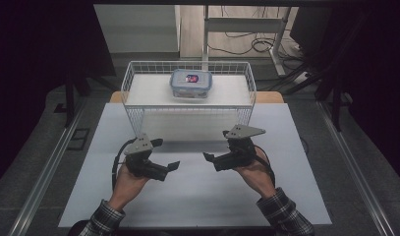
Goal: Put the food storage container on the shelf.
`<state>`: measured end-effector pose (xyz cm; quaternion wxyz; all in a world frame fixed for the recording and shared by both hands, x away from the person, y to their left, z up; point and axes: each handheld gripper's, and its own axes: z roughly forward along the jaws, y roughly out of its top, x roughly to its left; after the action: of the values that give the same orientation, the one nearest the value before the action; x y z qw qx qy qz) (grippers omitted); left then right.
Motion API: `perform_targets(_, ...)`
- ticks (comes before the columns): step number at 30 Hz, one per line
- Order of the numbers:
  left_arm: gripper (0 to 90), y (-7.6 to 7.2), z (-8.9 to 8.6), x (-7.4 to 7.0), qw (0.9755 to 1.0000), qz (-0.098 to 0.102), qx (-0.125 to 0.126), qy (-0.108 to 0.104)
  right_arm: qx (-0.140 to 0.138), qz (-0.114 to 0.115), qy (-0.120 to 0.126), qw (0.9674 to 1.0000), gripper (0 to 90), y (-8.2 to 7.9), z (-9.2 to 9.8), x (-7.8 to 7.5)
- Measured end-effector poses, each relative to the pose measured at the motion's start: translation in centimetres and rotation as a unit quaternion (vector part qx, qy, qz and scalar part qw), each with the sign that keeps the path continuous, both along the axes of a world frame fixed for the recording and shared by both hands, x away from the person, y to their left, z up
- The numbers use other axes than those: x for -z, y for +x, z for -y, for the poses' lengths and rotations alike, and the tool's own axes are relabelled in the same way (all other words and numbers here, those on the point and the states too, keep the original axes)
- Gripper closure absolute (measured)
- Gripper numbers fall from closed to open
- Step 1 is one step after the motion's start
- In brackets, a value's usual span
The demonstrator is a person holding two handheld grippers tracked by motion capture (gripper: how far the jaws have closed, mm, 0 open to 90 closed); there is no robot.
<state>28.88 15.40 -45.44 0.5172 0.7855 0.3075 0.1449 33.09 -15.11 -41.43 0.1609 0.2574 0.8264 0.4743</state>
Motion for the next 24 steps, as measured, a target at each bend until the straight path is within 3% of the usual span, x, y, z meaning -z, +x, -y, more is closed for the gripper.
perform_targets(13, 1.2, -2.0, -1.1, 1.5, 0.9997, -0.022, -0.005, 0.002, 0.015, 0.004, -0.019, 0.9997, 0.0, -2.3, 1.6, 1.3)
perform_targets(24, 1.1, -3.5, -2.8, 3.2, 0.9988, -0.038, -0.032, 0.003, 0.037, -0.003, -0.026, 0.9990, 0.0, -3.5, 4.0, 3.3)
